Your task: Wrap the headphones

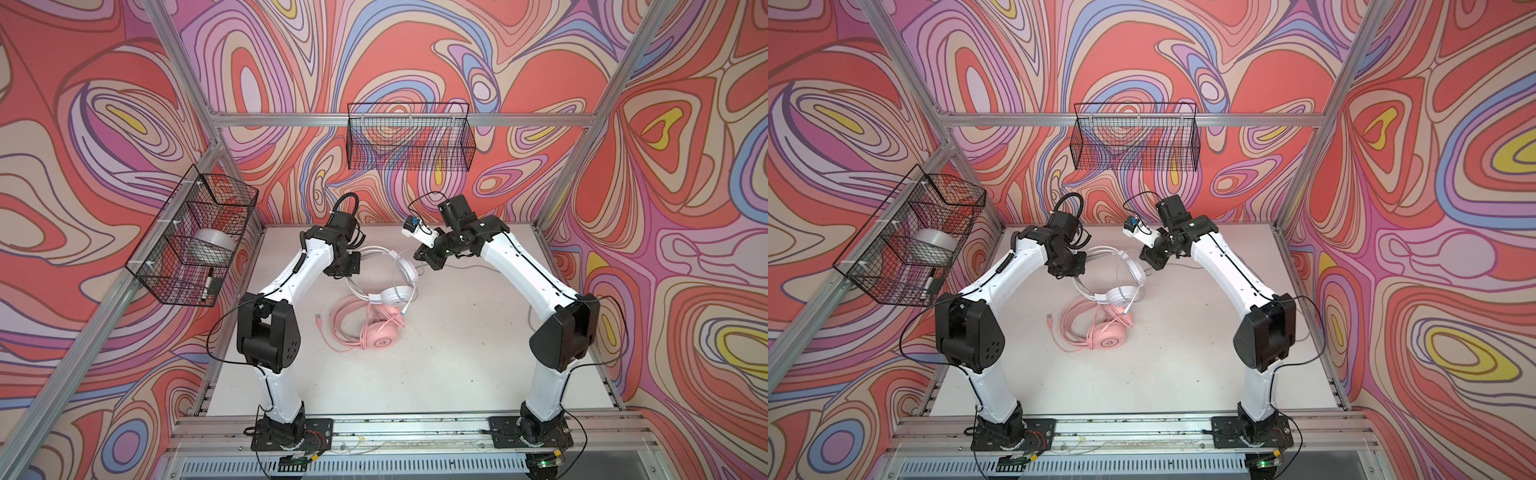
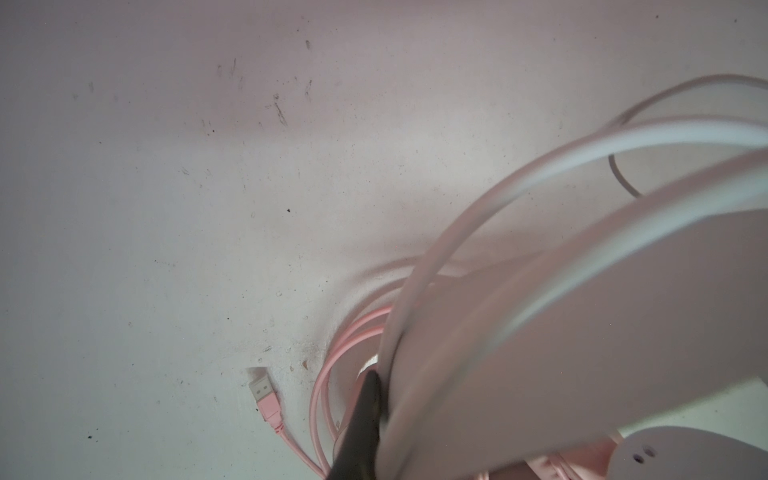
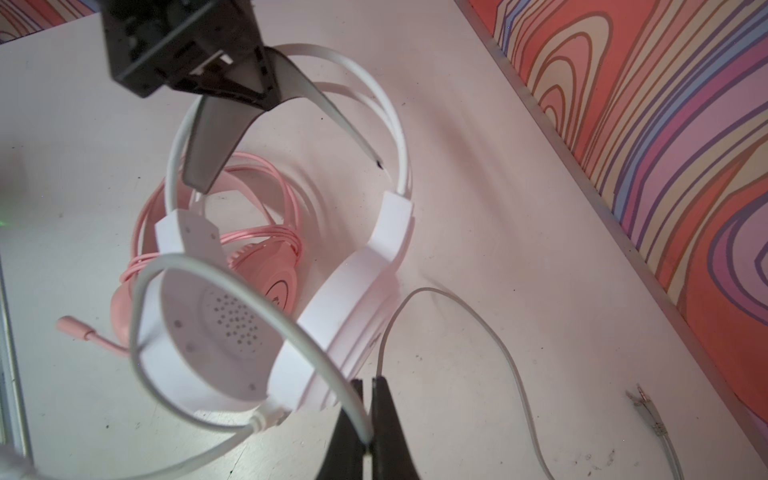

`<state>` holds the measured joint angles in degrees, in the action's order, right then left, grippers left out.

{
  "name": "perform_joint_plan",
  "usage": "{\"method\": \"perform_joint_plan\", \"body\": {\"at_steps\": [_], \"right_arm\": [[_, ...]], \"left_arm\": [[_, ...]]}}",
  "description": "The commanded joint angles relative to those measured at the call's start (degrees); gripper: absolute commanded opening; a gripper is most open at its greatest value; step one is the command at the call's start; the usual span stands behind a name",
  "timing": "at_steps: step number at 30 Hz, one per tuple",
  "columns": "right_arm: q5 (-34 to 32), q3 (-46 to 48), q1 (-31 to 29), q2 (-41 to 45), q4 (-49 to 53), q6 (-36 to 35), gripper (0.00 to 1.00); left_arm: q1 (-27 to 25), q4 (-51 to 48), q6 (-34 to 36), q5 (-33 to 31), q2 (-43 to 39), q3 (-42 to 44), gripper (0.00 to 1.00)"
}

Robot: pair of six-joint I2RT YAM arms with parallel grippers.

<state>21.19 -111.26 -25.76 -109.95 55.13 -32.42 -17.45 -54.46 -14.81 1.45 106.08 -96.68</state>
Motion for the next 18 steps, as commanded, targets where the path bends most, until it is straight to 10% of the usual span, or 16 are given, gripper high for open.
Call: {"method": "perform_joint_plan", "body": {"at_steps": [1,18], "right_arm": [[1.41,-4.77,2.00,-5.29,0.70,1.73,0.00],[12.23,-17.19,5.27,-20.92,2.43,7.22,0.00]], "left_arm": [[-0.58,-0.85,3.36,4.56,-0.32,-1.69,0.00],[-0.65,1.81,5.25,13.46,-1.84,0.03,0.00]]}}
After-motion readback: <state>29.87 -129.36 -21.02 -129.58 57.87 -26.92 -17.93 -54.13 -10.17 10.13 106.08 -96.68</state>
